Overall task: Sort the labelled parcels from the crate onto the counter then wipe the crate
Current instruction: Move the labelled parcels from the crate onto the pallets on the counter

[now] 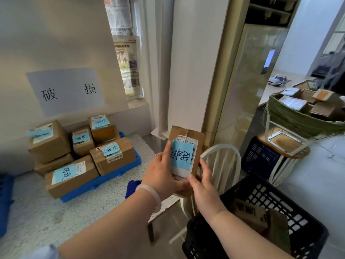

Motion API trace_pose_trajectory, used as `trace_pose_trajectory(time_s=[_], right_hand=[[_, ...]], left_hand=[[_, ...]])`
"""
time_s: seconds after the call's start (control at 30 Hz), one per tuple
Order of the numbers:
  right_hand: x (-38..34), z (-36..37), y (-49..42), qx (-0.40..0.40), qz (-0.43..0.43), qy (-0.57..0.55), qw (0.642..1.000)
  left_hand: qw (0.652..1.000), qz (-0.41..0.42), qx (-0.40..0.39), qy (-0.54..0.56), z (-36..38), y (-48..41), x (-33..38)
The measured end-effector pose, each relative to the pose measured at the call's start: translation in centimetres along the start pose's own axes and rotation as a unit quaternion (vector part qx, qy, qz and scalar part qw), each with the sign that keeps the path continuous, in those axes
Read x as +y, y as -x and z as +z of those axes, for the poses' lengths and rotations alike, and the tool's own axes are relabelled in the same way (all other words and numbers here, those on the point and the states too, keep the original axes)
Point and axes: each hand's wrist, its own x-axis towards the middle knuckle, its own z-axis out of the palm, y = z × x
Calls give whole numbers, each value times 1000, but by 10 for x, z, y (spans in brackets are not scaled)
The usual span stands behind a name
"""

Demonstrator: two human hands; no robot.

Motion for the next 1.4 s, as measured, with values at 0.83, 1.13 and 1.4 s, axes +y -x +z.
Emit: trace_pose_trajectory(time_s=[0.83,1.13,1.4], right_hand=[[-16,-12,-31,116,10,53,992],[-19,-61,-38,127,-6,165,978],[-20,-95,-35,153,8,239,959]], left_hand=[[988,34,-64,138,-5,-26,-31],[975,61,-97,189,21,-30,-6],[980,70,-138,124,31,-28,-2]])
